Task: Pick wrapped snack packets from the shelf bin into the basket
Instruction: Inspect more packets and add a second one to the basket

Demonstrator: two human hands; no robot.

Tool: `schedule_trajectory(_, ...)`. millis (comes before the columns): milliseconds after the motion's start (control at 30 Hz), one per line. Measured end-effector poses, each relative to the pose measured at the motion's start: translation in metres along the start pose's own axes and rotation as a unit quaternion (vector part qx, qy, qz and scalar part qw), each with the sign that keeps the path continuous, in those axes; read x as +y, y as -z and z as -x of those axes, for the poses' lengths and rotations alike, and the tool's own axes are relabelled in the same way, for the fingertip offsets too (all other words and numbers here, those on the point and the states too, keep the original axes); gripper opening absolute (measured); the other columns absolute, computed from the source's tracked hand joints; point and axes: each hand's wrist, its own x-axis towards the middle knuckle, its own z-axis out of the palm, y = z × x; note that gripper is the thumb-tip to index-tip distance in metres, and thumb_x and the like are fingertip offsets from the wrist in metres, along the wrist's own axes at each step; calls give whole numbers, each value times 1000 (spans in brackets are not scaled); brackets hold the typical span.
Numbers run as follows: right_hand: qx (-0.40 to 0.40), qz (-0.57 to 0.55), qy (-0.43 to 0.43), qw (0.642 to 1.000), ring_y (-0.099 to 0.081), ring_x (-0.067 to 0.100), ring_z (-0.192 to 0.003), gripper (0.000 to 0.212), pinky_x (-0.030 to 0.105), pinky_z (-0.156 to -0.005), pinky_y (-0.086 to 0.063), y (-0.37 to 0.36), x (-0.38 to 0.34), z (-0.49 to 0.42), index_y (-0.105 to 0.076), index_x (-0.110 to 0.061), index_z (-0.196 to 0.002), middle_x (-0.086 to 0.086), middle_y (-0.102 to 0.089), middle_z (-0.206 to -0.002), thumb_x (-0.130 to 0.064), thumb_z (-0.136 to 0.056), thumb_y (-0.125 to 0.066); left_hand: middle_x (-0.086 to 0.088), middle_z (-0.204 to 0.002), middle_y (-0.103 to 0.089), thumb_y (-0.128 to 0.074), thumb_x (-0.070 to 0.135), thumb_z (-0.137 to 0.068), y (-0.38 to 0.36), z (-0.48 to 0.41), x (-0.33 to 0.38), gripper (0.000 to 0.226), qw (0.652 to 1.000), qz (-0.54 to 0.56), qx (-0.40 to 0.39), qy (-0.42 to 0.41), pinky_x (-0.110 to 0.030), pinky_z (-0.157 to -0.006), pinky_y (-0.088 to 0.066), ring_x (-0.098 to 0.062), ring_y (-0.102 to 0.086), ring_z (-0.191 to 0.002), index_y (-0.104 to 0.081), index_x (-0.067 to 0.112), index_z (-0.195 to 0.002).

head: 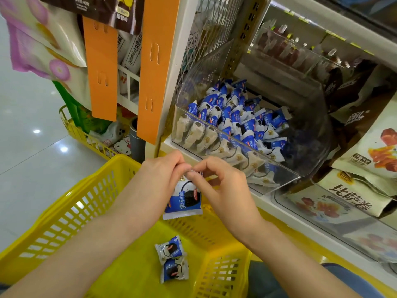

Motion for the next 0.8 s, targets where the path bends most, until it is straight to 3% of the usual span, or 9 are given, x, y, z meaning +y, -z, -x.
schedule_trajectory(167, 27, 76, 79, 994, -58, 9, -73, 19, 35, -60, -52, 2, -2, 2, -62, -17, -88, -7, -58, -82, -34, -90, -54, 7, -53, -43, -47, 26, -93, -1, -1, 3, 26, 999, 45, -5, 17, -9, -55, -37, 4, -47, -59, -43, 29, -68)
schedule_trajectory(233, 53, 80, 88, 992, -59, 8, -75, 21, 33, -62, -53, 6, -3, 1, -64, -14, -91, -6, -60, -86, -32, -90, -52, 6, -59, -48, -37, 40, -92, 0, 2, 6, 23, 994, 89, 7, 57, -14, -54, -40, 0, -50, -60, -43, 30, -72)
schedule_trajectory(333, 124, 53, 96, 986, -58, 2, -86, 14, 18, -73, -51, 11, -3, -2, -64, -11, -92, -4, -62, -92, -22, -88, -57, 6, -67, -56, -17, 66, -74, 1, -1, 3, 50, 974, 124, 0, 189, -25, -59, -44, -8, -54, -63, -50, 29, -74)
schedule_trajectory(400, 148, 38, 112, 982, -56, -1, -93, 10, 11, -79, -47, 13, -2, -3, -65, -9, -92, -3, -61, -95, -16, -87, -60, 3, -61, -62, -10, 70, -71, 1, -9, -1, 71, 936, 180, -75, 293, -29, -59, -46, -13, -57, -57, -60, 20, -71)
schedule_trajectory(467, 133, 47, 141, 980, -55, 1, -96, 9, 13, -83, -47, 13, 0, -2, -67, -5, -90, 2, -61, -99, -12, -86, -63, 1, -56, -67, -10, 68, -78, 0, -15, -2, 77, 865, 295, -147, 379, -24, -49, -48, -12, -60, -49, -64, 13, -74)
schedule_trajectory(533, 106, 76, 173, 976, -54, 4, -99, 13, 15, -85, -46, 11, 0, -1, -69, -5, -89, 7, -63, -101, -15, -85, -62, 1, -63, -71, -29, 62, -83, 0, -16, -2, 60, 831, 376, -134, 388, -25, -49, -50, -12, -65, -53, -66, 15, -83)
schedule_trajectory(633, 71, 113, 209, 969, -54, 11, -101, 20, 22, -84, -47, 7, 0, 0, -70, -6, -88, 8, -63, -102, -21, -86, -58, -2, -75, -74, -54, 32, -89, 2, -14, -3, 24, 817, 448, -48, 359, -24, -53, -54, -11, -69, -66, -70, 15, -82)
schedule_trajectory(733, 64, 85, 187, 977, -55, 8, -97, 22, 19, -84, -46, 5, -1, 1, -68, -8, -94, 4, -62, -100, -24, -90, -54, 3, -77, -74, -53, 21, -91, 2, -14, -2, 15, 847, 429, 1, 314, -20, -54, -54, -6, -68, -68, -68, 17, -88)
schedule_trajectory(800, 82, 13, 90, 992, -55, -1, -93, 19, 11, -79, -44, 6, -4, 0, -60, -16, -103, -7, -60, -100, -29, -93, -50, 6, -78, -73, -50, 22, -93, 1, -13, 0, 13, 879, 382, 12, 285, -20, -59, -54, -4, -68, -71, -63, 21, -96)
